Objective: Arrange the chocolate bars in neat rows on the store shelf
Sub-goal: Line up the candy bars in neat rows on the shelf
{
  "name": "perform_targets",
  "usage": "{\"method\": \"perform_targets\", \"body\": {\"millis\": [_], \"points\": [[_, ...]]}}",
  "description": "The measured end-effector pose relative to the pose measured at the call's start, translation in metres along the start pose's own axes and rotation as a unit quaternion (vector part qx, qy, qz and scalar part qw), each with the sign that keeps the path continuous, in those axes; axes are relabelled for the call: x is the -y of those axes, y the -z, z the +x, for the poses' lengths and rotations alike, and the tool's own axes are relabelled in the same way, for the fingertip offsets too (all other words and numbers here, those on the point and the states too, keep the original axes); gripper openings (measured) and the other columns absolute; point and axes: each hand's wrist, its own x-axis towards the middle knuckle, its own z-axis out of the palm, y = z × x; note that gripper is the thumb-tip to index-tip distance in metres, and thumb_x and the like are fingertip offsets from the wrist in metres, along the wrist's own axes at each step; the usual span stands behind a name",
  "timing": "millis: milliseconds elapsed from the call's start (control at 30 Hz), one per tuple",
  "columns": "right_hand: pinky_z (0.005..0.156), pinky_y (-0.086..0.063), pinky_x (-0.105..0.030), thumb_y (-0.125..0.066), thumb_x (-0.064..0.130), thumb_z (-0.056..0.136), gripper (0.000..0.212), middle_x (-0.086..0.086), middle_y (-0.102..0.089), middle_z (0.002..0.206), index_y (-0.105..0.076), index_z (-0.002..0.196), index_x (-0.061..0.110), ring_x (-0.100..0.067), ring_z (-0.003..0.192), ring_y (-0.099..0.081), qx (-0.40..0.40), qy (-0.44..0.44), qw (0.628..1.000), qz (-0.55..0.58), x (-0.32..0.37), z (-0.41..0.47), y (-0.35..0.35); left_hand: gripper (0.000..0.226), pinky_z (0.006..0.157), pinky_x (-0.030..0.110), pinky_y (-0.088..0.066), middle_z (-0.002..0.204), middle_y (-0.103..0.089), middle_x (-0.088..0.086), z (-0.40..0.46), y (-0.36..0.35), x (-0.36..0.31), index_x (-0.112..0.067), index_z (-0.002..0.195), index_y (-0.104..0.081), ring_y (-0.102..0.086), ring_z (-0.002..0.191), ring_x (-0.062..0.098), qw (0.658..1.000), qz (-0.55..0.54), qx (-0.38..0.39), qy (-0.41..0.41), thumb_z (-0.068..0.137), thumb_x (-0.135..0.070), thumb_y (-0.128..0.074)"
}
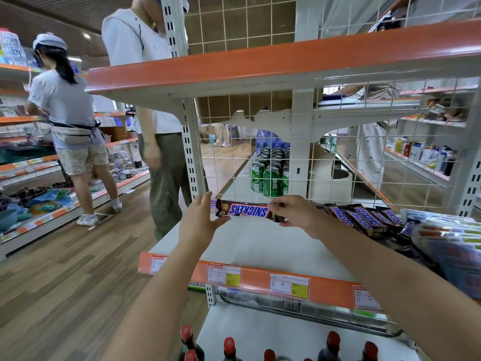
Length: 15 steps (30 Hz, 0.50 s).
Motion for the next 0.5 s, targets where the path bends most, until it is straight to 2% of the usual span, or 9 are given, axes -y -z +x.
{"method": "perform_targets", "body": {"millis": [67,133,200,333,500], "points": [[0.074,-0.053,-0.026,-0.057,0.021,0.093,0.011,-0.009,-0.058,0.103,-0.060,0.101,0.015,-0.018,0.093,-0.052,-0.014,-0.001,1.000,0.010,0.000,0.002,0.000,0.065,0.077,0.029,-0.046,0.118,-0.058,0.005,0.003,0.001,0.007,-0.013,0.128,-0.049,-0.057,0.103,0.020,0.987,-0.137,0.020,0.087,0.074,-0.042,-0.074],[0.077,-0.053,-0.028,-0.058,0.023,0.092,0.013,-0.009,-0.058,0.102,-0.061,0.102,0.015,-0.018,0.093,-0.052,-0.021,-0.003,1.000,0.010,0.000,0.003,0.001,0.061,0.069,0.027,-0.047,0.108,-0.063,0.006,0.004,0.001,0.013,-0.011,0.122,-0.054,-0.061,0.094,0.020,0.955,-0.246,0.055,0.155,0.073,-0.041,-0.074],[0.077,-0.053,-0.028,-0.058,0.023,0.092,0.014,-0.009,-0.059,0.101,-0.061,0.103,0.014,-0.018,0.093,-0.052,-0.023,-0.005,1.000,0.014,0.000,0.004,0.001,0.052,0.076,0.033,-0.050,0.103,-0.065,0.009,0.005,0.004,0.014,-0.006,0.113,-0.059,-0.064,0.090,0.022,0.924,-0.321,0.079,0.193,0.077,-0.042,-0.070],[0.075,-0.053,-0.026,-0.056,0.024,0.093,0.011,-0.007,-0.059,0.099,-0.059,0.100,0.016,-0.017,0.092,-0.051,-0.016,-0.002,1.000,0.026,0.000,0.004,-0.004,0.032,0.085,0.031,-0.051,0.099,-0.066,0.003,0.002,0.008,0.010,-0.012,0.095,-0.063,-0.065,0.091,0.018,0.892,-0.366,0.152,0.215,0.087,-0.043,-0.058],[0.074,-0.052,-0.025,-0.056,0.025,0.093,0.015,-0.007,-0.060,0.099,-0.060,0.103,0.015,-0.016,0.088,-0.053,0.014,0.011,1.000,0.015,-0.001,0.007,-0.009,0.028,0.082,0.028,-0.052,0.093,-0.069,0.004,0.000,0.003,0.012,-0.010,0.095,-0.066,-0.066,0.084,0.016,0.864,-0.417,0.165,0.228,0.088,-0.036,-0.060]]}}
